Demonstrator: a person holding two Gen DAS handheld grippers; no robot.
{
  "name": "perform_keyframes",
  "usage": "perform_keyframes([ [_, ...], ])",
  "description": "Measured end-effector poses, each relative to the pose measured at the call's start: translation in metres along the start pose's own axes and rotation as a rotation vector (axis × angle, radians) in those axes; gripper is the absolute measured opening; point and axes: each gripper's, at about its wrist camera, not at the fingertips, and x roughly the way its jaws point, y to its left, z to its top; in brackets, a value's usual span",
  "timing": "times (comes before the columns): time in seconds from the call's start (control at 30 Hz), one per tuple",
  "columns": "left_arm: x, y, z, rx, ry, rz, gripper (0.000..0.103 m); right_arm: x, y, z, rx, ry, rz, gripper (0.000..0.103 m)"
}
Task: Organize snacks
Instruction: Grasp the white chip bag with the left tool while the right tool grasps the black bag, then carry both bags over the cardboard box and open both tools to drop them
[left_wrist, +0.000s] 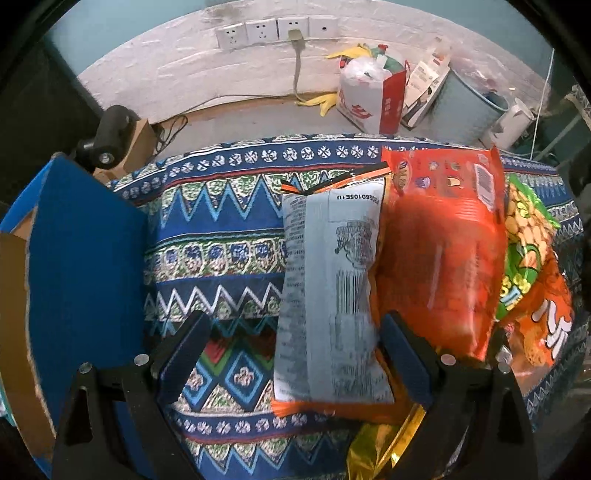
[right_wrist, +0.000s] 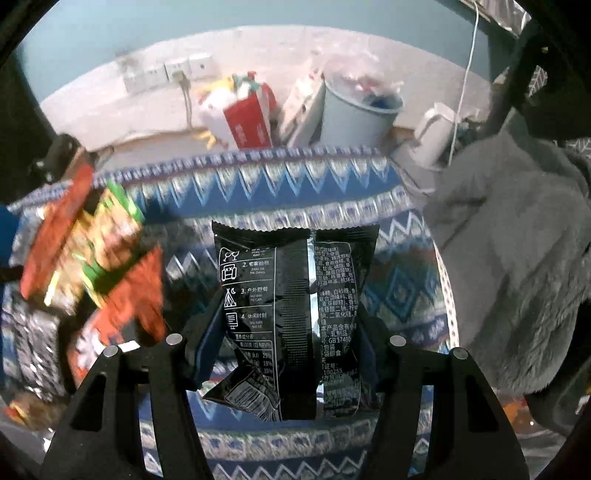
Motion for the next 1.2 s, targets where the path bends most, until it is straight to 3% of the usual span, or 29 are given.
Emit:
perform_keyframes([
  [0.23,0.023,0.001,0.007,-0.007,0.051,-0.034,0.091,0.002,0.015,0.016,-0.022,-0.030,0.056,0.062],
  [0.27,0.025,0.002,0.006,-0.008,0.054,-0.048,0.088,0.003,0.018,0.018,-0.029,-0.032,0.061,0.062],
  [0.4,0.027,0.003,0.007,0.016,0.038,-0.050,0.054,-0.002,0.029,0.024,-0.048,-0.043,0.084,0.062],
  [0.57,0.018,0.003,0.002,0.056,0.000,-0.040,0.036,-0.011,0.047,0.029,-0.077,-0.063,0.112,0.062],
  [0.7,0.003,0.004,-0.002,0.091,-0.056,-0.008,0.032,-0.018,0.060,0.029,-0.104,-0.076,0.124,0.062],
  [1.2,-0.077,0.019,-0.020,0.102,-0.231,-0.025,0.032,-0.052,0.119,0.032,-0.198,-0.134,0.181,0.062],
])
